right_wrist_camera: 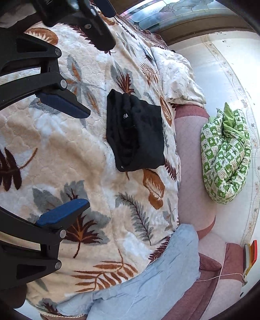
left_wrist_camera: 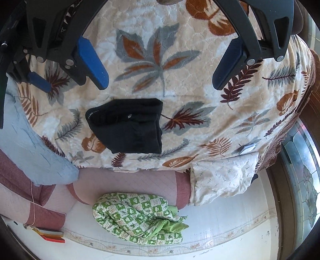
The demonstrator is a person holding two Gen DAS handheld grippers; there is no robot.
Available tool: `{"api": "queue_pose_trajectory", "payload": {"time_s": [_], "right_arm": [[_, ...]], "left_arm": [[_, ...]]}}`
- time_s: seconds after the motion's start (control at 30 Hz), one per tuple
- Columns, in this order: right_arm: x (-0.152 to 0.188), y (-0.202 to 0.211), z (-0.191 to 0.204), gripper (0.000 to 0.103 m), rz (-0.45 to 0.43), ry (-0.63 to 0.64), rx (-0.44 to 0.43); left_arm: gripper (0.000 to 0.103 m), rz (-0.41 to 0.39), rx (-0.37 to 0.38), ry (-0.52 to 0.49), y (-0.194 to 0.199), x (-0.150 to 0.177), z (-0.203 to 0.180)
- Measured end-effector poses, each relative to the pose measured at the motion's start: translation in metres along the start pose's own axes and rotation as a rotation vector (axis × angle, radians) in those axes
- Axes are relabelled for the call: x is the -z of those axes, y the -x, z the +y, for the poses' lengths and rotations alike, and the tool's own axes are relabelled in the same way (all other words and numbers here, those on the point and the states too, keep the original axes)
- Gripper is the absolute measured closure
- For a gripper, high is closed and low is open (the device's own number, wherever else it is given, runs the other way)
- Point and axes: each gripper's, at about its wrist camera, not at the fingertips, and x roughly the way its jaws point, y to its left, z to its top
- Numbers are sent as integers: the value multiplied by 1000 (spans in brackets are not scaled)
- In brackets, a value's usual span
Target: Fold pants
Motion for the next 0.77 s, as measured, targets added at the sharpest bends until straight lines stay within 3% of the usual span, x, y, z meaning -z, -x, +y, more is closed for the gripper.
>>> {"api": "queue_pose_trajectory", "payload": {"time_s": [0.77], "right_arm": [[0, -29, 8, 15, 90, 39, 37]], "left_arm": [[0, 101, 21, 28, -27, 7, 11]]}}
